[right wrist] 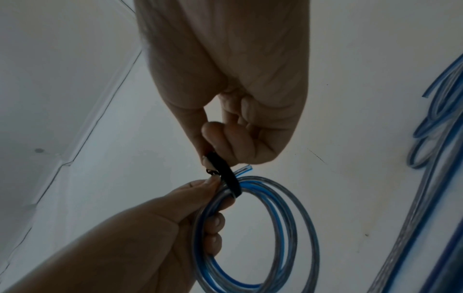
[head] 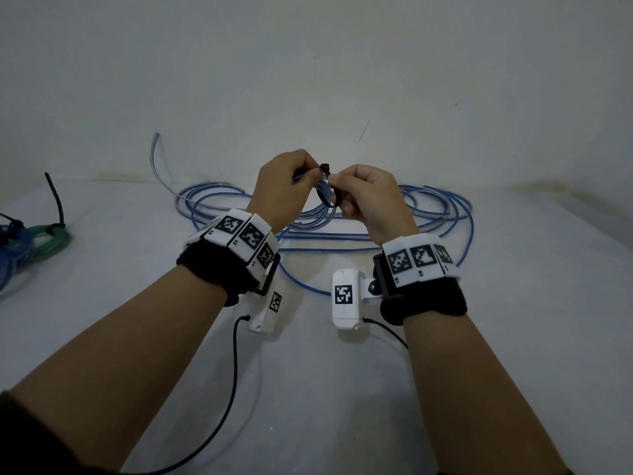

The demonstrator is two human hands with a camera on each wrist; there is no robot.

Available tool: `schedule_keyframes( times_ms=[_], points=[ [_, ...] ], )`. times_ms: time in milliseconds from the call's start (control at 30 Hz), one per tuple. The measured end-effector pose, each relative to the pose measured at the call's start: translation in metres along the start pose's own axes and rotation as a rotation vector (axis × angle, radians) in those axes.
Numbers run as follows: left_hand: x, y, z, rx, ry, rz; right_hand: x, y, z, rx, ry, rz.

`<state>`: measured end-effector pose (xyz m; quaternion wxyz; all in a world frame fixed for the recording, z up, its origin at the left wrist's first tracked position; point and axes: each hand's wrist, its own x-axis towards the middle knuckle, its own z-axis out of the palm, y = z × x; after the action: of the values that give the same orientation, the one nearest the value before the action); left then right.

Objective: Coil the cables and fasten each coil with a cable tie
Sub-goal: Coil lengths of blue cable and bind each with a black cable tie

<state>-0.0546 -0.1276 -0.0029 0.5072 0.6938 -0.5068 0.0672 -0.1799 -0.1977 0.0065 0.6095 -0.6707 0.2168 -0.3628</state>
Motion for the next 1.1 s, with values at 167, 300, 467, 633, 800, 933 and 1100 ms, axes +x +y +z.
schedule_keyframes(
  times_ms=[167, 300, 467, 633, 800, 933, 1100],
  points=[
    [-0.0028, -0.0005, 0.0003, -0.03, -0.003, 0.023, 0.001, 0.002, 0.0006, 0.011, -0.001, 0.014],
    [-0.0029, 0.0004, -0.001, -0.015, 0.003, 0.054, 0.001, 0.0021, 0.0026, 0.039, 0.001, 0.015],
    [-0.003, 0.0005, -0.0019, 0.009, 0.01, 0.082, 0.001, 0.0025, 0.0036, 0.074, -0.015, 0.043],
    [-0.0048, 0.0023, -0.0037, 0.068, -0.023, 0.173, 0.002, 0.0031, 0.0032, 0.117, 0.006, 0.081],
    [-0.0068, 0.002, -0.0043, 0.146, -0.063, 0.262, 0.0008, 0.004, 0.0055, 0.064, 0.038, 0.038],
    [-0.0027, 0.0028, -0.0082, 0.157, -0.053, 0.273, 0.0012, 0.0028, 0.0065, 0.038, 0.011, 0.009],
    [-0.0048, 0.0055, -0.009, 0.171, -0.081, 0.294, 0.002, 0.0033, -0.0007, 0.129, -0.028, 0.006]
  ],
)
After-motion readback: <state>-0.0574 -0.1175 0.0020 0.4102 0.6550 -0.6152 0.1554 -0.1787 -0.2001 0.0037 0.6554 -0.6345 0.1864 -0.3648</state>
